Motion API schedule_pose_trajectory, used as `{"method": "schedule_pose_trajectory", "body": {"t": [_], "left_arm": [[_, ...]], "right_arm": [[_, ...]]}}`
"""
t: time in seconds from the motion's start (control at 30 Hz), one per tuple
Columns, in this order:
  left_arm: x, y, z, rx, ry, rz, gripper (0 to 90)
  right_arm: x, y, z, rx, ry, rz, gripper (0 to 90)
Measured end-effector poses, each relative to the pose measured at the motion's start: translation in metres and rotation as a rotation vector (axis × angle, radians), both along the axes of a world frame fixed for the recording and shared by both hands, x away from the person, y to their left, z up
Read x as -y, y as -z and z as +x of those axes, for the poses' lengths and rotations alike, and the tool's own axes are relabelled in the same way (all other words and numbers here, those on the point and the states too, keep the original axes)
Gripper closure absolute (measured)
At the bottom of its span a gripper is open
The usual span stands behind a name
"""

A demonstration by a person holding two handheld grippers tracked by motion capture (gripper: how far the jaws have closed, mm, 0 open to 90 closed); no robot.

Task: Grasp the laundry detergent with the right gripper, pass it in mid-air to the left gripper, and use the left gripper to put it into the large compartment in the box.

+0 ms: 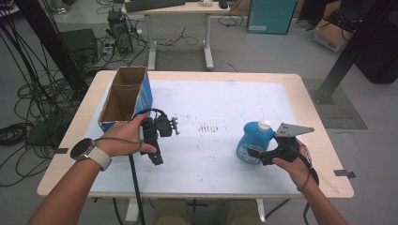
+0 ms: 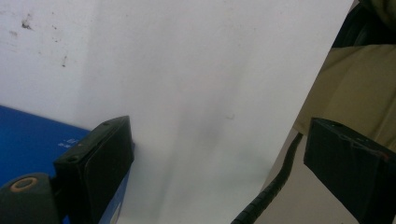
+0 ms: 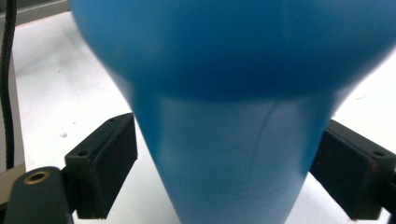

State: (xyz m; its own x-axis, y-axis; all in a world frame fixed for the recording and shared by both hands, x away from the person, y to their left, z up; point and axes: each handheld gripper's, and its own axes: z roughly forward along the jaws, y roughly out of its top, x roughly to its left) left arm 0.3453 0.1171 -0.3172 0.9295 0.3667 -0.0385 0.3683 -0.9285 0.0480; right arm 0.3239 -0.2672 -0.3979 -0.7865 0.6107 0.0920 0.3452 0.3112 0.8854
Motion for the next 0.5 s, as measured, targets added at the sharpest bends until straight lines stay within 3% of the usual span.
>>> {"method": "schedule_pose_trajectory", "body": {"t": [0.5], "left_arm": [[-0.0014,0.0012,0.0008,-0.008,0.003,0.001,8.8]], "right_arm": [[0.0,0.0044,0.0002,0.023,0.013,0.024,24.5]]}}
